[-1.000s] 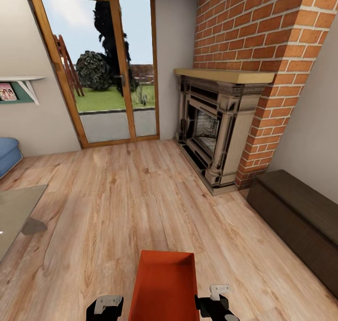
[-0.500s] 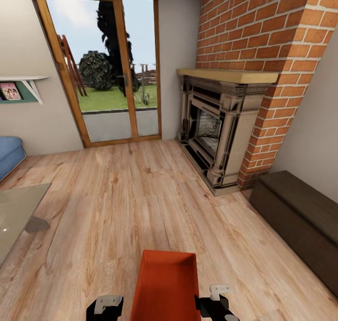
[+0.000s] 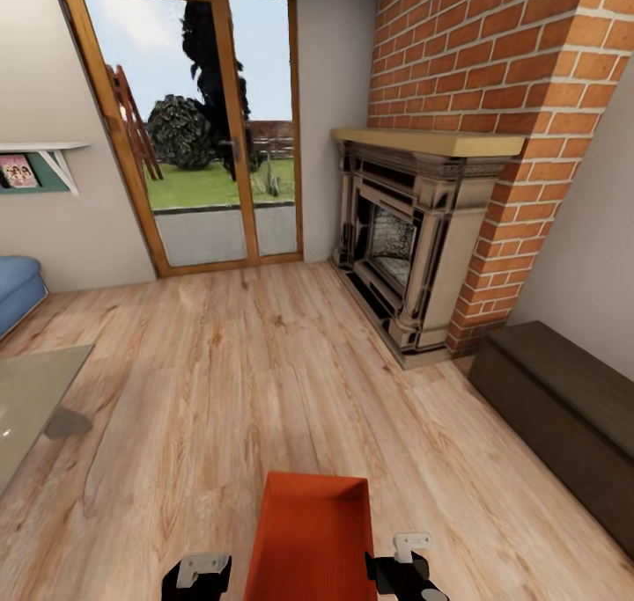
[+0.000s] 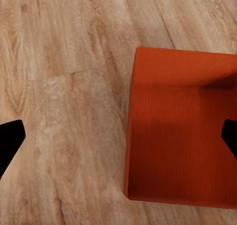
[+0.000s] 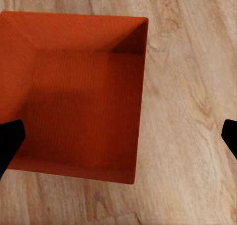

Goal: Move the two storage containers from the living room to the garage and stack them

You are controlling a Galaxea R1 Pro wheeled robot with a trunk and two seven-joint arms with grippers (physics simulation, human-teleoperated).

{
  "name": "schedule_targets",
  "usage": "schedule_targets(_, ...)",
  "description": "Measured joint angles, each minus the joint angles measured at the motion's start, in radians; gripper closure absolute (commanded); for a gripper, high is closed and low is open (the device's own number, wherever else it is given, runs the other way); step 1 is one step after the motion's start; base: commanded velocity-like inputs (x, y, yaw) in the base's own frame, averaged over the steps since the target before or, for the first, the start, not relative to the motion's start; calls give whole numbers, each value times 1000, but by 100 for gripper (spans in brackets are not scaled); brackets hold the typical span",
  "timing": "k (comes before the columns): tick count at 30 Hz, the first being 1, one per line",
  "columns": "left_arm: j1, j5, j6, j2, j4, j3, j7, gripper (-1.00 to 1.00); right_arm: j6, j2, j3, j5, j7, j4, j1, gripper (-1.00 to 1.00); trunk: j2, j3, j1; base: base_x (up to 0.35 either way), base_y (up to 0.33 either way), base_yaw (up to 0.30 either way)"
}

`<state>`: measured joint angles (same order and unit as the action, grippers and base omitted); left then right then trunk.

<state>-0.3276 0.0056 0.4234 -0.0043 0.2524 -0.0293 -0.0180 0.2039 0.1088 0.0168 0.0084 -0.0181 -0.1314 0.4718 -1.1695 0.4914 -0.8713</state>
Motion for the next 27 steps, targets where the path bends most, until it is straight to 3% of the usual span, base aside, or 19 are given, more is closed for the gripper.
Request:
schedule_targets(8, 0, 0, 0, 0, 0, 0, 0, -100, 0, 0, 0, 0, 0, 0, 0, -100, 0, 0, 0, 247, 0, 0)
schedule_targets(27, 0, 0, 0, 0, 0, 0, 0, -100, 0, 0, 0, 0, 0, 0, 0, -100, 0, 0, 0, 15, 0, -9)
